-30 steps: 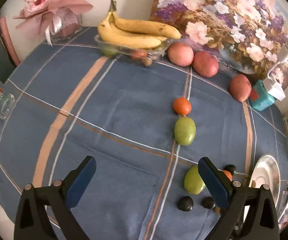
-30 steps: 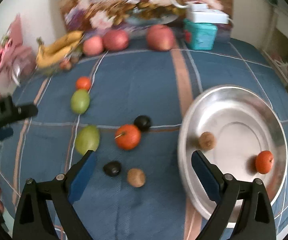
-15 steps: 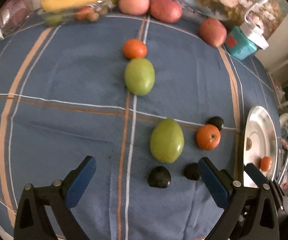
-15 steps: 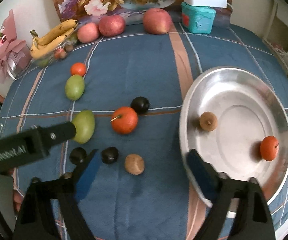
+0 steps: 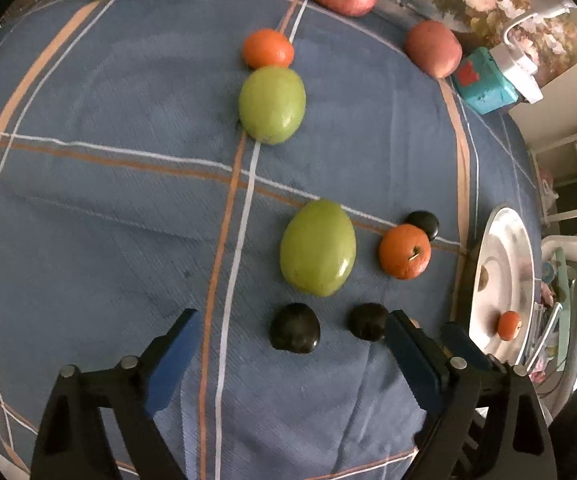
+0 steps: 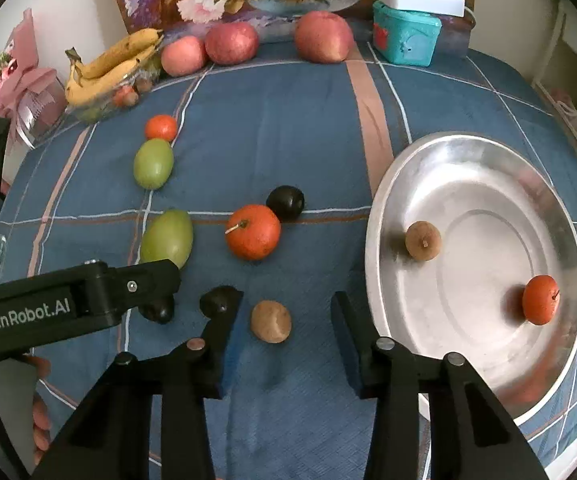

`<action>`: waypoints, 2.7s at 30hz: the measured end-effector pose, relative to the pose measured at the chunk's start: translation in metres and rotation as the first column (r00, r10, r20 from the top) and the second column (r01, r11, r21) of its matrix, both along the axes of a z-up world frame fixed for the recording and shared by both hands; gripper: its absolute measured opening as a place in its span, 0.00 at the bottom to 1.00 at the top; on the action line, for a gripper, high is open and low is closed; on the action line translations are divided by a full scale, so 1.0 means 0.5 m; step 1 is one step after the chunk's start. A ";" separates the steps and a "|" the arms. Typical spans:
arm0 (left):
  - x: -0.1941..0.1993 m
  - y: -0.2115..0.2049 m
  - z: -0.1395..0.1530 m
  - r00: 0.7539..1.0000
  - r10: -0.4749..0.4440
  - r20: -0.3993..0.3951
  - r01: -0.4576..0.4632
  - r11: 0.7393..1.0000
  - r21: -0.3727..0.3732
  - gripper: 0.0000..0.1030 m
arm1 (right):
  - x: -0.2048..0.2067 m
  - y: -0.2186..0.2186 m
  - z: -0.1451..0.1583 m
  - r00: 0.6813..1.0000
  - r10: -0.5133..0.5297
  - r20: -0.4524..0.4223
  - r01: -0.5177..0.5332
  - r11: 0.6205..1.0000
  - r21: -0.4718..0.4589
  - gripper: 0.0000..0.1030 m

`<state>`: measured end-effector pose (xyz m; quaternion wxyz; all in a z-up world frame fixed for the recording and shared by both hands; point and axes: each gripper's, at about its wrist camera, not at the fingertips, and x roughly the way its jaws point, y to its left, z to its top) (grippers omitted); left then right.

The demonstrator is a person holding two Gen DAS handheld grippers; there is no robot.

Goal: Organize fruits
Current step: 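Grasp the black plum with the left tool while the right tool grasps a brown kiwi, then carry the black plum with the left tool while the right tool carries the kiwi over the plate, then open the left tool to drop the plum while the right tool drops the kiwi into the plate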

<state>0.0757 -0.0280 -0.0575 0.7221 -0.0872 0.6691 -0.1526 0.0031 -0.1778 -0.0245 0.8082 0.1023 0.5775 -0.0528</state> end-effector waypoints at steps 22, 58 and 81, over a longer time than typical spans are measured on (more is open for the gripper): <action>-0.008 -0.007 0.010 1.000 -0.026 0.018 0.026 1.000 -0.003 0.27 | 0.012 0.018 -0.009 1.000 0.022 -0.015 -0.021 0.998 0.065 0.24; -0.133 -0.246 0.136 0.905 -0.339 0.257 0.385 0.910 -0.154 0.27 | -0.131 -0.266 0.057 0.894 -0.438 0.093 0.437 0.899 0.030 0.24; -0.106 -0.228 0.108 0.928 -0.267 0.260 0.290 0.956 -0.052 0.70 | -0.144 -0.292 0.051 0.875 -0.474 0.099 0.471 0.880 0.053 0.43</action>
